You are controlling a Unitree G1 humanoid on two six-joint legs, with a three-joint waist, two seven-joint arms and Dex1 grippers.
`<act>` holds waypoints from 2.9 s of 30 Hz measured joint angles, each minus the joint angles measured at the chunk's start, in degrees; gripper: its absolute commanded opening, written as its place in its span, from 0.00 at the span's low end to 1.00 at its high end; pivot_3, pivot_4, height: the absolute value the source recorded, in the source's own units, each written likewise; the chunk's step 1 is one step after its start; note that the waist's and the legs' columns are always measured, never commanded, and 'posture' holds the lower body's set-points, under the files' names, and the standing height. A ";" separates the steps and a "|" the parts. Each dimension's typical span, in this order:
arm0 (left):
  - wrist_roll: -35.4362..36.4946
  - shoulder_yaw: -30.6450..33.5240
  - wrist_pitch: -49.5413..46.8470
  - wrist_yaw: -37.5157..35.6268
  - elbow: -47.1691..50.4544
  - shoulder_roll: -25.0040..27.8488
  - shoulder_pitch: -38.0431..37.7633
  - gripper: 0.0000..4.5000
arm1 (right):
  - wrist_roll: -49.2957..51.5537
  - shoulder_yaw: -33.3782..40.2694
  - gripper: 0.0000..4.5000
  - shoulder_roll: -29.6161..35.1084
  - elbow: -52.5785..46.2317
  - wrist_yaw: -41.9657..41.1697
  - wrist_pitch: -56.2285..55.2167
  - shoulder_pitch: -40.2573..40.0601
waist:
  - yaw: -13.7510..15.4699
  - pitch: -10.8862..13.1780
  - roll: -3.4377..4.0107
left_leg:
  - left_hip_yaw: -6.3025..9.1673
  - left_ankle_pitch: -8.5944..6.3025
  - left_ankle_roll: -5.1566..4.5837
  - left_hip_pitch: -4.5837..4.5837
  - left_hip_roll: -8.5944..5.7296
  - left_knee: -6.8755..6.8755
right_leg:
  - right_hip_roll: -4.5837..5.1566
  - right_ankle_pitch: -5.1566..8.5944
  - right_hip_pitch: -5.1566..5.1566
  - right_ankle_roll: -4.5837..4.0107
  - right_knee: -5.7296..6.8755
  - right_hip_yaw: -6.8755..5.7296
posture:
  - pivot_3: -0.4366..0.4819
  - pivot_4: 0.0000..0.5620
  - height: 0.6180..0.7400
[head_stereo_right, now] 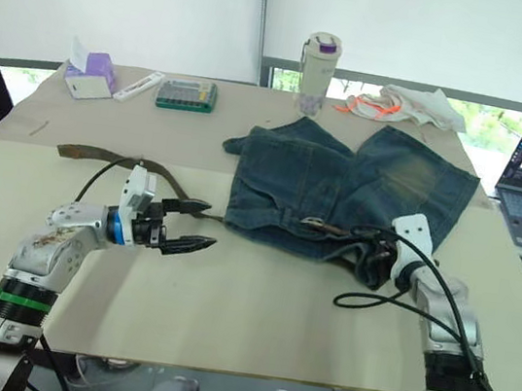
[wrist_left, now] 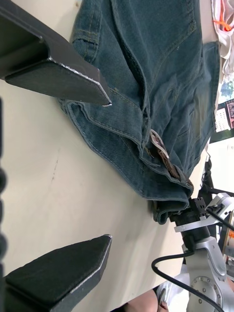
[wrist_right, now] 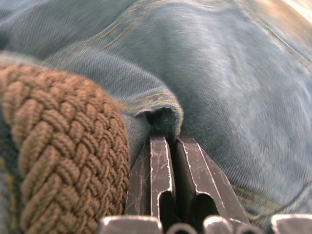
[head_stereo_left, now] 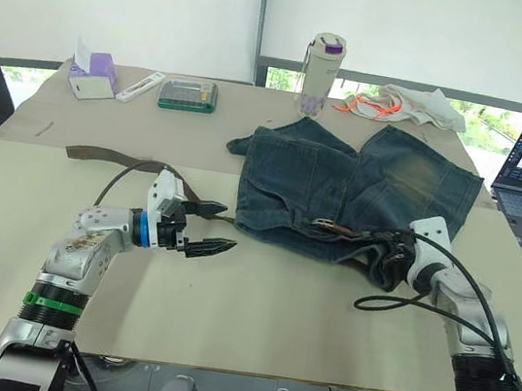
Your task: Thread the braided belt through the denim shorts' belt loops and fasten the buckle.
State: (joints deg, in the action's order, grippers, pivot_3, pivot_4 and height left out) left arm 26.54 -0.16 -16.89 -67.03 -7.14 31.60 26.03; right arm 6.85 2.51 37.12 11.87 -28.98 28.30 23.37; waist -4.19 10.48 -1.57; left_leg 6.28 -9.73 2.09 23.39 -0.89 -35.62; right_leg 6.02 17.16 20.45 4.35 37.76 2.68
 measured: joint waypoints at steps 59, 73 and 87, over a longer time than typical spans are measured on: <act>-0.44 1.34 -0.48 0.11 0.06 2.08 -0.17 1.00 | -3.18 7.67 0.05 27.33 3.72 -27.24 -37.09 -23.92 | 2.12 0.22 0.35 | -0.03 0.00 0.01 0.41 -0.17 -0.06 | 0.19 0.00 0.13 0.01 -0.26 -0.04 | 0.48 0.27 1.00; -0.73 1.35 -0.41 0.05 -0.29 2.48 -0.68 1.00 | 6.68 15.47 0.74 28.86 -2.24 -39.05 -28.09 -29.07 | 1.82 0.23 0.38 | -0.04 0.00 0.01 0.40 -0.16 -0.12 | 0.19 0.00 0.08 0.01 -0.24 -0.03 | 0.48 0.27 1.00; 1.32 12.45 -5.00 23.53 -0.10 -5.71 -0.43 1.00 | 27.32 27.40 0.99 21.74 -24.18 -41.06 -10.26 -32.39 | 1.96 0.25 0.35 | -0.01 -0.01 0.01 0.41 -0.15 -0.18 | 0.20 0.01 0.06 0.02 -0.21 -0.04 | 0.48 0.27 1.00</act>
State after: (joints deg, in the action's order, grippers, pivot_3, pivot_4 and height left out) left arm 27.87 12.30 -21.89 -43.50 -7.24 25.89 25.60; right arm 34.17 29.91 58.86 -12.30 -70.03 18.04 -9.02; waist -2.23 10.72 -1.22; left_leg 6.27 -9.73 2.10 23.80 -1.04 -35.81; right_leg 6.21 17.17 20.50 4.37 37.55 2.64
